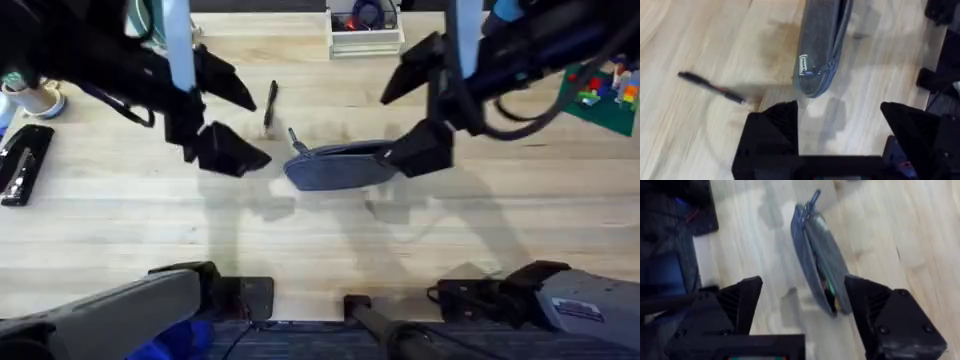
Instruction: Unzip the bag, pick up the pens from the table one at a time and place them inside, then zip the bag closed.
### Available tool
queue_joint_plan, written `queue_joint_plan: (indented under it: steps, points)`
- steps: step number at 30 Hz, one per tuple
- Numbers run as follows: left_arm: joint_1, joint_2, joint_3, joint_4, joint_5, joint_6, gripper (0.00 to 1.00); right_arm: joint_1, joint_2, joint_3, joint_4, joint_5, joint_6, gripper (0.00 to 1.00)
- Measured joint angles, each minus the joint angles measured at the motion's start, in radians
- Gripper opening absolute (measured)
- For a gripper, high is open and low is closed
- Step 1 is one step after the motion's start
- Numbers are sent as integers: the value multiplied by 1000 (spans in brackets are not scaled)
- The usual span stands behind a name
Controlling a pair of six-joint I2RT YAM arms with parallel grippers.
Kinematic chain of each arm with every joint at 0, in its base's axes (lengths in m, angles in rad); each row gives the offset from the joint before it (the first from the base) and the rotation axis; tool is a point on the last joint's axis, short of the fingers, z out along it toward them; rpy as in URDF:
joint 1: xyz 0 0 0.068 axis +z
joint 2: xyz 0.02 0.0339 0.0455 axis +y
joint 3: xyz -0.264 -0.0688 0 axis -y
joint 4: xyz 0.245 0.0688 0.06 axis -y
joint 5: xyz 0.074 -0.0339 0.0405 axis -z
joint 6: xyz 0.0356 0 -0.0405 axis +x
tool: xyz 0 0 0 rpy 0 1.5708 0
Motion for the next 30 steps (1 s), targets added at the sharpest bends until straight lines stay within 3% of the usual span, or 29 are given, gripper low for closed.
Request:
queue_joint_plan:
  steps: [8,19,23,27,30]
  points:
    - [0,0,168,-71,-91,-242,995,0,0,152,-209,77,-3,996]
    - [0,0,368,-125,-248,-532,995,0,0,163,-245,52,-4,991]
    - [0,0,394,-127,-315,-634,996,0,0,163,-246,41,-7,631]
    - [0,0,395,-135,-346,-686,996,0,0,163,-246,41,-7,81]
    - [0,0,395,-132,-358,-705,995,0,0,163,-246,42,-21,32]
